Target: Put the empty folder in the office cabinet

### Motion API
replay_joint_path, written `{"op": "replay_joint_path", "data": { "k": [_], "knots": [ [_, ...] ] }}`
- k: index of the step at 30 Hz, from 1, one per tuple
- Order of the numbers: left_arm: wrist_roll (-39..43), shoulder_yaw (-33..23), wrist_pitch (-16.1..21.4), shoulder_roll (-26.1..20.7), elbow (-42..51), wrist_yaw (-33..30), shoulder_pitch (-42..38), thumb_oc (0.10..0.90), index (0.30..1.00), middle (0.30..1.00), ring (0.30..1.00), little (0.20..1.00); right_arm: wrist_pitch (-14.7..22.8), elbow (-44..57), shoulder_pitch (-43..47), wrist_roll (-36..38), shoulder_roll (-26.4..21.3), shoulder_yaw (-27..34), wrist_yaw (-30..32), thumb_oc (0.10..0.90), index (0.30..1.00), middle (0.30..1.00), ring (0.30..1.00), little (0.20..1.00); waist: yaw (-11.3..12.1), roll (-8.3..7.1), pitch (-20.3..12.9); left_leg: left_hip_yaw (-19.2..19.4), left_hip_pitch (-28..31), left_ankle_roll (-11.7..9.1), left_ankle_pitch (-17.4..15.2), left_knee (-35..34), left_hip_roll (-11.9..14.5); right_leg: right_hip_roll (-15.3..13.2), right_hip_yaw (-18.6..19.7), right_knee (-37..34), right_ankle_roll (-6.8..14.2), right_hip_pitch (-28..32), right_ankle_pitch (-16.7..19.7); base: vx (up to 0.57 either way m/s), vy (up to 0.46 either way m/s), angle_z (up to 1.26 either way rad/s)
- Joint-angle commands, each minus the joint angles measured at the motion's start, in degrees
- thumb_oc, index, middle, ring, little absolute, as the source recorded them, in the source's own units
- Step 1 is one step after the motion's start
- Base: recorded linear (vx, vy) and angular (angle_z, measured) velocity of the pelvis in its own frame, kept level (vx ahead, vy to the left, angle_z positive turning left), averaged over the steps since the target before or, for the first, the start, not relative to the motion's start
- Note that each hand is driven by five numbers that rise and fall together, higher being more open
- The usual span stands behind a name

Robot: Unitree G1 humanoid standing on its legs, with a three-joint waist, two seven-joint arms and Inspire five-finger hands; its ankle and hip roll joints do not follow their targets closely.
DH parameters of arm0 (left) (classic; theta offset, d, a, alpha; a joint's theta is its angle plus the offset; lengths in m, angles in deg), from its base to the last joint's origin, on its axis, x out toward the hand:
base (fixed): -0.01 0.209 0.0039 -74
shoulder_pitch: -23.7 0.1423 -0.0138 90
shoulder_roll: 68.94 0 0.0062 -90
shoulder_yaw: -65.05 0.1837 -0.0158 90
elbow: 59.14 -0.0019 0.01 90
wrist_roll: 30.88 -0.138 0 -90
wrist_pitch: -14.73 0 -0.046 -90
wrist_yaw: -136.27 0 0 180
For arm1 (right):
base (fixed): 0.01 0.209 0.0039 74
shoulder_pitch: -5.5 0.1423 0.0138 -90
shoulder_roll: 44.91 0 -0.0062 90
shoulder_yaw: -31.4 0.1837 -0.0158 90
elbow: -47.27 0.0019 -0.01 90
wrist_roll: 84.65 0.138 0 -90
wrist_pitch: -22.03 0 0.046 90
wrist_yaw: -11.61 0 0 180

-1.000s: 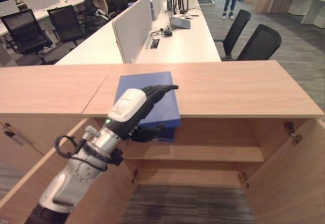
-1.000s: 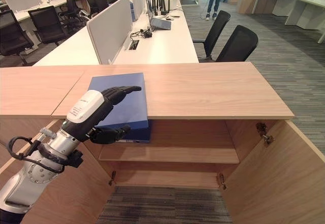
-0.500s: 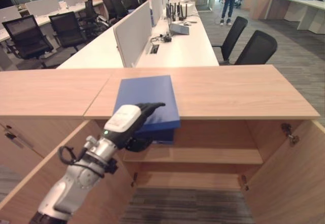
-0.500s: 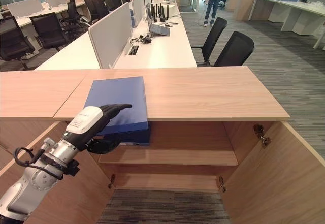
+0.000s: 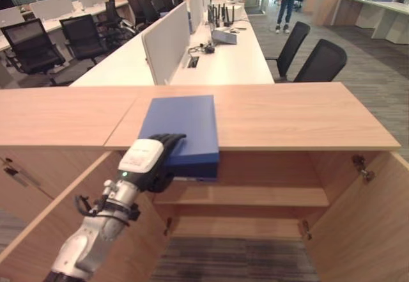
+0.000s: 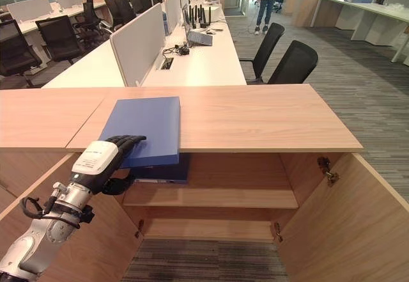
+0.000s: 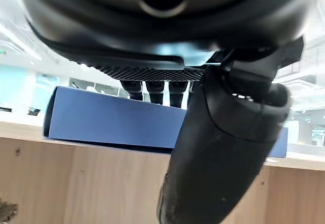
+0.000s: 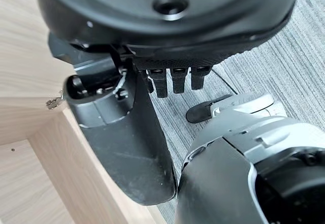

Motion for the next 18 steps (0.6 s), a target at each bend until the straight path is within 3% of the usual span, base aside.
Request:
{"op": "replay_joint_path", "data": {
  "k": [1,8,16,17,18],
  "knots": [
    [-3.44,-5.83,-0.44,1.16,0.62,-7.78,-8.53,0.800,0.900,0.900,0.900,0.900,1.04,-0.31,4.19,0.46,-0.99,-0.98,0.77,0.800,0.900,0.900,0.900,0.900,-1.34,-2.71,0.14,-1.58,2.12,-2.25,-8.89,-0.33,1.06,-2.71,-3.28,0.36,3.54,-0.22,-2.15,0.00,0.000,0.00],
    [-5.75,-5.81,-1.95,2.36,-1.16,-14.20,-10.63,0.800,0.900,0.900,0.900,0.900,1.99,0.34,4.40,0.96,-0.63,-1.87,1.68,0.800,0.900,0.900,0.900,0.900,-1.58,-2.98,-0.08,-1.32,2.30,-2.24,-8.99,-0.33,1.07,-2.71,-3.07,0.36,3.57,-0.17,-2.17,0.00,-0.002,-0.02],
    [-9.76,-2.18,-4.47,0.70,-5.24,-16.69,-16.85,0.800,0.900,0.900,0.900,0.900,3.01,1.58,4.36,0.99,-0.92,-3.88,1.79,0.800,0.900,0.900,0.900,0.900,-2.20,-3.16,-0.07,-1.15,2.40,-2.17,-8.99,-0.33,1.02,-2.67,-2.77,0.36,3.64,-0.22,-1.99,0.00,-0.003,-0.02],
    [-10.20,-1.85,-4.81,0.62,-5.71,-16.81,-17.23,0.560,0.540,0.540,0.540,0.540,3.03,1.68,4.30,0.83,-0.88,-4.14,1.74,0.800,0.900,0.900,0.900,0.900,-2.30,-3.17,-0.07,-1.09,2.42,-2.17,-8.99,-0.33,1.02,-2.67,-2.76,0.36,3.65,-0.26,-1.96,0.00,0.000,0.00],
    [-10.91,-1.10,-5.54,0.36,-7.35,-17.15,-17.97,0.400,0.300,0.300,0.300,0.300,3.01,1.84,4.30,0.52,-0.90,-4.49,1.70,0.800,0.900,0.900,0.900,0.900,-2.39,-3.20,-0.09,-0.99,2.40,-2.15,-9.00,-0.33,1.02,-2.63,-2.68,0.36,3.66,-0.33,-1.96,0.00,0.000,0.00]
  ]
}}
